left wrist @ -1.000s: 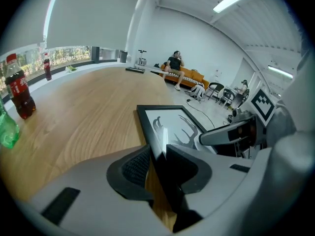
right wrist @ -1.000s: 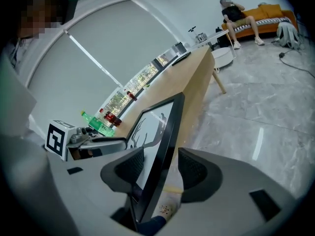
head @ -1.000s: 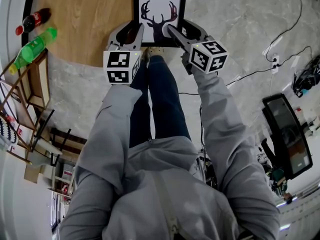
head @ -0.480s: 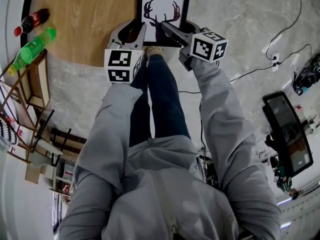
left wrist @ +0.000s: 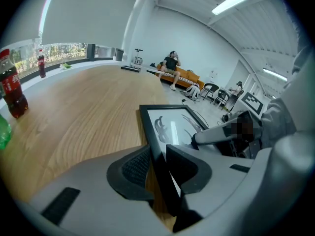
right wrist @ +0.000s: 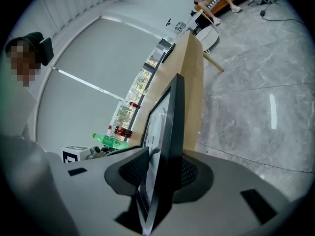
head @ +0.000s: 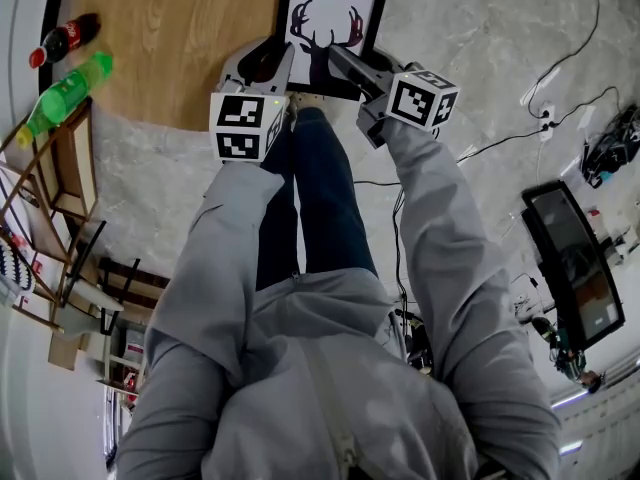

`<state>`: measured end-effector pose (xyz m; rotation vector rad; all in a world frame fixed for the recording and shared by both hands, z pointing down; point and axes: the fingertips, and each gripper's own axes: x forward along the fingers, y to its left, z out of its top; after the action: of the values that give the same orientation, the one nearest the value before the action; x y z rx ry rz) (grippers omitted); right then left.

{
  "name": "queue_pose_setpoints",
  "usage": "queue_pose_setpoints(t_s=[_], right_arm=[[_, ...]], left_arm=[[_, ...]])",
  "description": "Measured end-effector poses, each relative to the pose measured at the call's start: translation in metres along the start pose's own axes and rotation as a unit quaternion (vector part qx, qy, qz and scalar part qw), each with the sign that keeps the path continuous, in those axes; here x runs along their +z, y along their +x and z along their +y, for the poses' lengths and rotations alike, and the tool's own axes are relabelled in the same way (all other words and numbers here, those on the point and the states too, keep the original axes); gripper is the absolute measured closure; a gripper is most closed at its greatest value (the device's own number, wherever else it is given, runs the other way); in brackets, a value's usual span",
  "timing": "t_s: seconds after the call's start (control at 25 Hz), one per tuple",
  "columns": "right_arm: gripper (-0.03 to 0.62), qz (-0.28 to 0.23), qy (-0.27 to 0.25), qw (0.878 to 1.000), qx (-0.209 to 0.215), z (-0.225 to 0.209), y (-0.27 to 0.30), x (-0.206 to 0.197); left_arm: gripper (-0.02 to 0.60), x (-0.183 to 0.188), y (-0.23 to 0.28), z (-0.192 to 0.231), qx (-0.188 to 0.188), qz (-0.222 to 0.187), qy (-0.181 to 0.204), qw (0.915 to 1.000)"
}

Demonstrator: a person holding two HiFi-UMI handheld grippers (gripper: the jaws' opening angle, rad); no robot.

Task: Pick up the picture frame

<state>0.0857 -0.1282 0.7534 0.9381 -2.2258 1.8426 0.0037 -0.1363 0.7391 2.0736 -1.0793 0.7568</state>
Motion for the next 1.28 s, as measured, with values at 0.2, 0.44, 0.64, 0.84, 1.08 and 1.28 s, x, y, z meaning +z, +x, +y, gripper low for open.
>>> queue_pose_setpoints(t_s=[0.2, 0.44, 0.64, 0.84, 1.08, 1.28], right_arm=[[0.485, -0.016, 0.007, 1.000, 0.009, 0.011, -0.007, 0.002], [0.534, -0.023, 0.026, 0.999, 0.009, 0.025, -0.014, -0.001], [0.554, -0.047, 0.049, 0.998, 0.008, 0.056, -0.027, -0.007], [0.557, -0.039, 0.048, 0.998, -0.015, 0.063, -0.026, -0.003], [0.557, -0.016, 0.023, 0.999, -0.026, 0.094, -0.040, -0.011], [0.558, -0.020, 0.008, 0.998, -0.053, 0.127, -0.059, -0.006]], left_arm=[[0.465, 0.000, -0.003, -0.002, -0.006, 0.002, -0.004, 1.0000], [0.465, -0.002, -0.007, -0.005, -0.019, 0.019, -0.006, 0.9996], [0.466, -0.006, -0.036, -0.012, -0.020, 0.037, 0.001, 0.9991], [0.482, -0.002, -0.049, 0.000, -0.018, 0.048, -0.020, 0.9985], [0.529, 0.007, -0.089, 0.003, -0.016, 0.045, -0.035, 0.9982], [0.563, 0.024, -0.130, -0.008, -0.022, 0.039, -0.034, 0.9984]])
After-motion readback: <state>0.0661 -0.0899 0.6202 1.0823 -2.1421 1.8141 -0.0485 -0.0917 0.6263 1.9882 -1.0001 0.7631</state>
